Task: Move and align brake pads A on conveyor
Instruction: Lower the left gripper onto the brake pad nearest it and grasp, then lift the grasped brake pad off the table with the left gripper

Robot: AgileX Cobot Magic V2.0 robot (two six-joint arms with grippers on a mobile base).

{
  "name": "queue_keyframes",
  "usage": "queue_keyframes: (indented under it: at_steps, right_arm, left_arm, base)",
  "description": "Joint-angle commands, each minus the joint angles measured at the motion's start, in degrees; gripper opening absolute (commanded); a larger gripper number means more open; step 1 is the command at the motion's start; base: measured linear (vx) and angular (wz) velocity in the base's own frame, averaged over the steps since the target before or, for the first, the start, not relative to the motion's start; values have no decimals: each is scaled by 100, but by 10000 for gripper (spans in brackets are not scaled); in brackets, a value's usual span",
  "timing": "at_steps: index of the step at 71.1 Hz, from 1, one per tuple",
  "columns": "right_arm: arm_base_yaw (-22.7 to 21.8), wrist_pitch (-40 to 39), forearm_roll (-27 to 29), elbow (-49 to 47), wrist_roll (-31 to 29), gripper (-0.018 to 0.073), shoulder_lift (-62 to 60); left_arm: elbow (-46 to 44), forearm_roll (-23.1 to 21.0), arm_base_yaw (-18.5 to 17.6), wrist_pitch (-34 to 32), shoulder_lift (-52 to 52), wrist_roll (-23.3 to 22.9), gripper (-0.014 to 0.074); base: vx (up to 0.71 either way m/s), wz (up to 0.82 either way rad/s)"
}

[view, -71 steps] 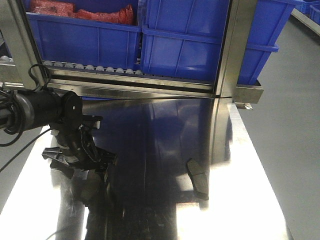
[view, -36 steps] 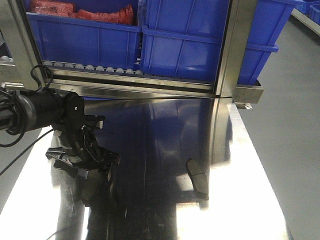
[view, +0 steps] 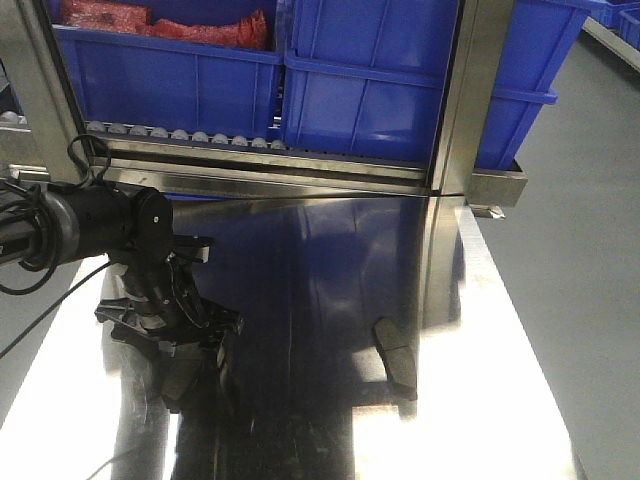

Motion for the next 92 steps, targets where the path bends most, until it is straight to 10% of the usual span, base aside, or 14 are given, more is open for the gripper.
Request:
queue_keyframes:
  at_steps: [1, 45, 92]
  right_arm:
    - [-18, -415, -4, -143, -35, -9, 40]
    - [-18, -415, -4, -143, -35, -9, 40]
    - [-18, -415, -4, -143, -35, -9, 40]
  left_arm:
    - [-137, -86, -40, -18, -290, 56, 587]
    - [-137, -86, -40, 194, -385, 74, 308]
    - [-131, -86, -40, -174, -499, 243, 216]
  base:
    - [0, 0]
    - [0, 0]
    - [0, 0]
